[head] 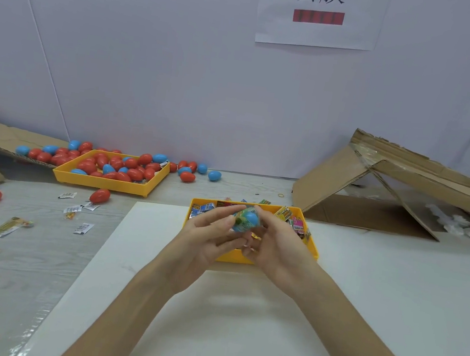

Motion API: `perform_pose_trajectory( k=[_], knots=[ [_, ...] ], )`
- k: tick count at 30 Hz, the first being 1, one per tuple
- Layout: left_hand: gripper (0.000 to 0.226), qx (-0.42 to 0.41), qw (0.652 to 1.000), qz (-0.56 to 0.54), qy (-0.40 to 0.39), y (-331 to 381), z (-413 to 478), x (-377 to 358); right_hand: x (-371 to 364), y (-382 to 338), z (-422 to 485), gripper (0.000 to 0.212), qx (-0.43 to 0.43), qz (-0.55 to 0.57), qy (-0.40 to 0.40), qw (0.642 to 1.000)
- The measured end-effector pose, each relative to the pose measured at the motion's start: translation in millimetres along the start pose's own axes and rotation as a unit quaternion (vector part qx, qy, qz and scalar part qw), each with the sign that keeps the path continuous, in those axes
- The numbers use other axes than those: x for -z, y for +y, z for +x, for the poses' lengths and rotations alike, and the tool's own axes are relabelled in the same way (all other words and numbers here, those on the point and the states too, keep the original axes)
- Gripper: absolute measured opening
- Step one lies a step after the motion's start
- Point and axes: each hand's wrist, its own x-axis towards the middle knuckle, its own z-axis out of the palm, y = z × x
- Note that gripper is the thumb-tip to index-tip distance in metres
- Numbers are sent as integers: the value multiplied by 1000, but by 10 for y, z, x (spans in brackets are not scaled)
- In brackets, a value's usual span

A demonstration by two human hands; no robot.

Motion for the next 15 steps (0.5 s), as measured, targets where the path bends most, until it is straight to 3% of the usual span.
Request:
perform_pose_trajectory(
  k=[2, 7, 12, 15],
  knots=[
    [39, -1, 1000, -24, 21, -1, 9, 18, 45, -23, 27, 23, 64, -49, 47, 996],
    [46, 7, 995, -75, 65, 1, 19, 60, 48, -6, -11, 16, 251, -196, 47, 947],
    [46, 14, 996, -73, 54, 3, 21, 64, 17, 115, -32, 40, 503, -433, 74, 744],
    [46, 24, 996, -76, 44, -11, 17, 69, 31, 120, -26, 42, 537, -458, 84, 704]
  ],
)
